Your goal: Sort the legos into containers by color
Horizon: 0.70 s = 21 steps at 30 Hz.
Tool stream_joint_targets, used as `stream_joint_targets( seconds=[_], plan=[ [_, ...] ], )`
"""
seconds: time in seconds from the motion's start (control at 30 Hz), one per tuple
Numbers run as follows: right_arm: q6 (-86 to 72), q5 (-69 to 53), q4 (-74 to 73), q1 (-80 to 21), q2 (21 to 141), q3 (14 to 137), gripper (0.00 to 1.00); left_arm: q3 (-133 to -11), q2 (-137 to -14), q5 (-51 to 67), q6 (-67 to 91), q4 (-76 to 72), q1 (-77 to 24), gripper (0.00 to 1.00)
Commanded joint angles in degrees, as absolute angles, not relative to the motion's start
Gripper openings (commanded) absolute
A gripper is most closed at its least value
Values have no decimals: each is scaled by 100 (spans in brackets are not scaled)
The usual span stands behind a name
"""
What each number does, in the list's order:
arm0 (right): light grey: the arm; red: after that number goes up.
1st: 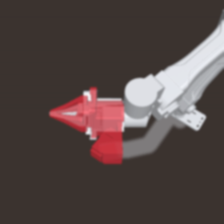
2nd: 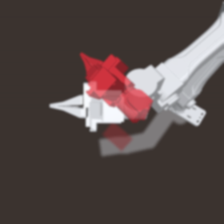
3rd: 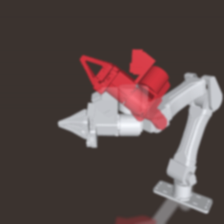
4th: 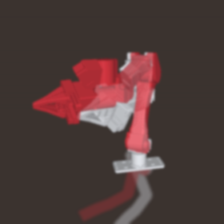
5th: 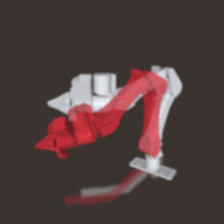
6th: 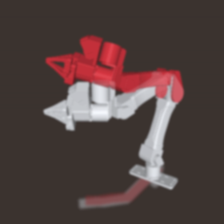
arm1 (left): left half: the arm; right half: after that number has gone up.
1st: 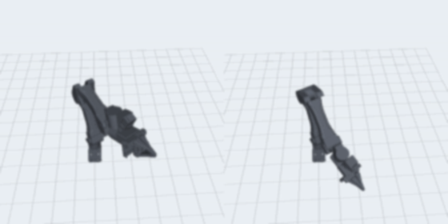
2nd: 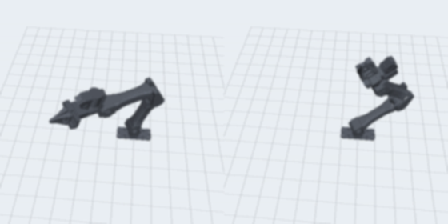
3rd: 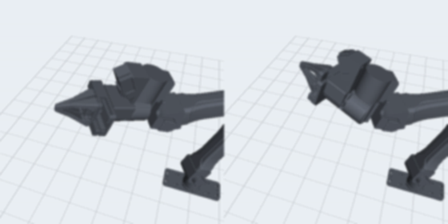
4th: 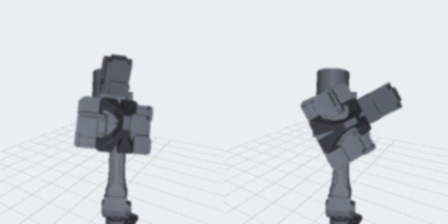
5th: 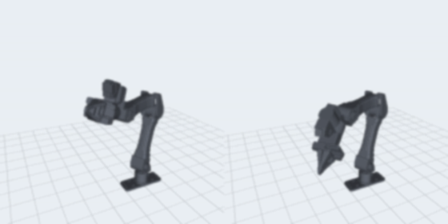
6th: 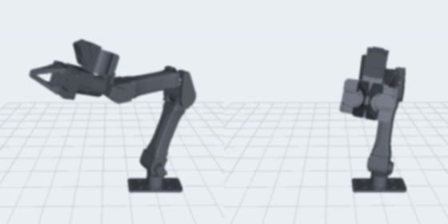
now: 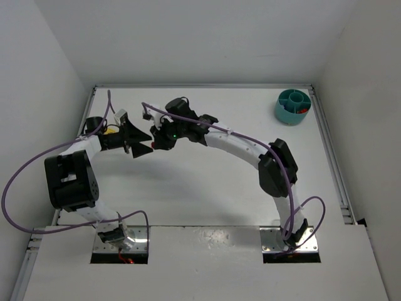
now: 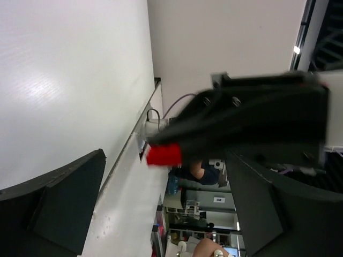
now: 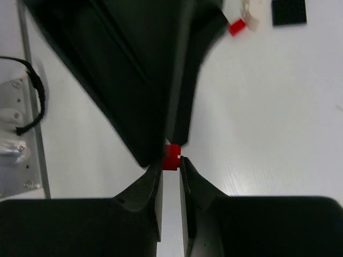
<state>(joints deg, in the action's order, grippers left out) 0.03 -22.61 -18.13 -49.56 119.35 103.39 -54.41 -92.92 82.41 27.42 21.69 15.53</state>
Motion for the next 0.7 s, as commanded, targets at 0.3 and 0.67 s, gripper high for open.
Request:
stream_joint_targets(
  seconds=[0.3, 0.67],
  plan=[
    [570, -1574, -3110, -1895, 9907, 8201, 2, -5221, -7806, 6472, 1987, 2197, 1759, 100],
    [1389, -1387, -4032, 1351, 9903, 8567, 2, -6372, -7339, 3894, 994, 2303, 1116, 100]
  ],
)
